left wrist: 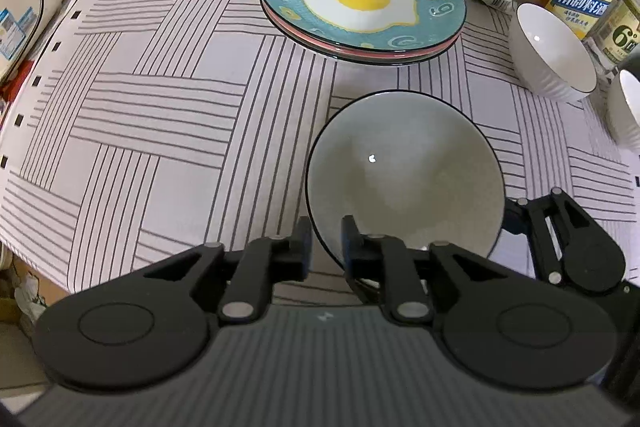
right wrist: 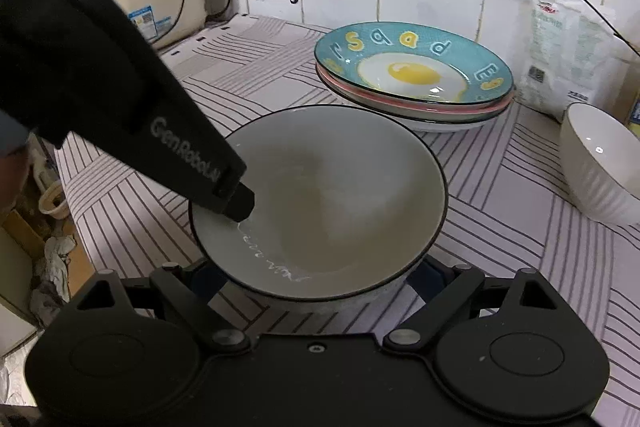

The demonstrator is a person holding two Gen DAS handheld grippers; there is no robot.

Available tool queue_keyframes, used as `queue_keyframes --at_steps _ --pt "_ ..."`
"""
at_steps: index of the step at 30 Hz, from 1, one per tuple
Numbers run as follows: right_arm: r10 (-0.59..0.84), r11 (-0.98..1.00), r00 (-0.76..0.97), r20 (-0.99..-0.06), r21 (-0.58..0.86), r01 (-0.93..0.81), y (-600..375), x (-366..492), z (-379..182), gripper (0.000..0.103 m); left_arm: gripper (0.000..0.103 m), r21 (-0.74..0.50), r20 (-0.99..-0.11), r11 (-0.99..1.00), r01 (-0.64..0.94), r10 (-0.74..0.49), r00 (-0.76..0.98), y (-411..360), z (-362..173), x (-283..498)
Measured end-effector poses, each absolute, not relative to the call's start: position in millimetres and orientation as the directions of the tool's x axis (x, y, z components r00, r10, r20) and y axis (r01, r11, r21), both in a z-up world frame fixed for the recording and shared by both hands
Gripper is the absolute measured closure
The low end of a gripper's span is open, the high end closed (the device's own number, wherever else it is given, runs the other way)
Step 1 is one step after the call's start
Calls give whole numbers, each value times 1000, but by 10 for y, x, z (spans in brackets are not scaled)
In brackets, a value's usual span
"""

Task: Organize plates and bowls
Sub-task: 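Carry the white bowl in front of the plate stack and release it, then move the right gripper to the white bowl by the bottles and grasp its rim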

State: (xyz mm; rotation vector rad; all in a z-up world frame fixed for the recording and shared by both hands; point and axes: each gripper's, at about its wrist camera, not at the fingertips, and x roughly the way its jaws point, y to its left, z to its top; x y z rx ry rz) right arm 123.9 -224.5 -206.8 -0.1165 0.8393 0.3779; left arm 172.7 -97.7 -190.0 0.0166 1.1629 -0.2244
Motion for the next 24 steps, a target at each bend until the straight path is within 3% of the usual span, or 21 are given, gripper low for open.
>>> queue_keyframes --at_steps 2,7,24 --pt "273 930 611 -743 41 -366 -2254 1187 -2028 8 65 -103 -913 977 187 -168 372 -995 -1846 1694" --pt "281 939 626 -727 73 -336 -2385 1015 -1878 8 57 -72 -892 969 237 -169 418 -1107 -1561 1542" --pt "185 969 814 -550 240 -58 -3696 646 -1242 8 49 -88 -816 931 353 -271 511 -1842 -883 1408"
